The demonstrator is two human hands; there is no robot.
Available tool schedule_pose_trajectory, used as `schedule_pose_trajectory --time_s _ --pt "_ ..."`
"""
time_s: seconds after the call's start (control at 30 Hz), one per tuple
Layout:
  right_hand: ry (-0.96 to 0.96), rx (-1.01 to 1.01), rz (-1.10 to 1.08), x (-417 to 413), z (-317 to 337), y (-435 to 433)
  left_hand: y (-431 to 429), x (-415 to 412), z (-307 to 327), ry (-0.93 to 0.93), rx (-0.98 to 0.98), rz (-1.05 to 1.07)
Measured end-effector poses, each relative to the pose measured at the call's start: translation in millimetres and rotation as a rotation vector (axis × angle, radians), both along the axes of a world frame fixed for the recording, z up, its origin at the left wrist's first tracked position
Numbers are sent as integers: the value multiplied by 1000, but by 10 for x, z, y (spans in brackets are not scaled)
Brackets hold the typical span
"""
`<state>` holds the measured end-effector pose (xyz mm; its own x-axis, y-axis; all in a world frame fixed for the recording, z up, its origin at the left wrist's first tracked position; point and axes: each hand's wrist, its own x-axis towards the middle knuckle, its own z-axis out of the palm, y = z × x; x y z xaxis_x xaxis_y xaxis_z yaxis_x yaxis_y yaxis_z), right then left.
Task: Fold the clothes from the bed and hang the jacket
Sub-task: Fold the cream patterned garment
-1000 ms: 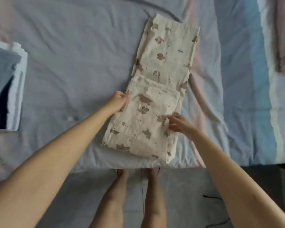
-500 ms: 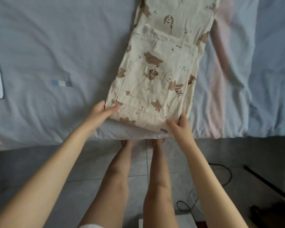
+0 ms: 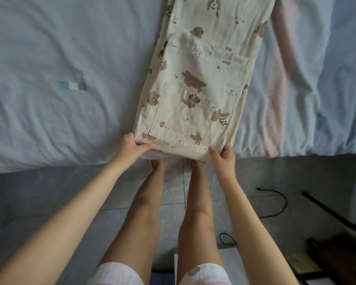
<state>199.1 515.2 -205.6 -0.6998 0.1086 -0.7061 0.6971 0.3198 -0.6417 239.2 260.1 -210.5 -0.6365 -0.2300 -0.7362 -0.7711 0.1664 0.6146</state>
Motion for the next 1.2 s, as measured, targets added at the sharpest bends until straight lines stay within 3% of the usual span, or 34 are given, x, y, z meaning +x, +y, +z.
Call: schedule_pose_trajectory --time_s 0.13,0.27,0.33,0.43,0.53,0.7,0.8,0.87,1.07,1.2 --pt "26 48 -81 -16 61 -66 103 68 121 -15 55 242" --pt "-78 99 27 -83 71 29 126 128 213 -70 58 175" --pt "-103 245 86 -169 111 35 22 -5 218 -180 80 133" --pt "125 529 57 -453 217 -83 -160 -397 213 -225 108 49" --pt "407 485 108 -949 205 -339 -208 -931 191 -43 -9 95" --pt "577 442 392 -1891 96 -975 59 -1427 21 90 -3 91" --pt "512 409 524 -2452 43 -1348 190 -1453 -125 274 -117 332" --pt "457 423 570 -2802 11 -1608 145 -1478 -188 276 -248 384" --pt "365 747 631 -3495 46 -1953 -38 -1602 -183 179 -343 146" --pt "271 777 767 -3674 50 -2022 -201 -1640 -196 141 -345 -29"
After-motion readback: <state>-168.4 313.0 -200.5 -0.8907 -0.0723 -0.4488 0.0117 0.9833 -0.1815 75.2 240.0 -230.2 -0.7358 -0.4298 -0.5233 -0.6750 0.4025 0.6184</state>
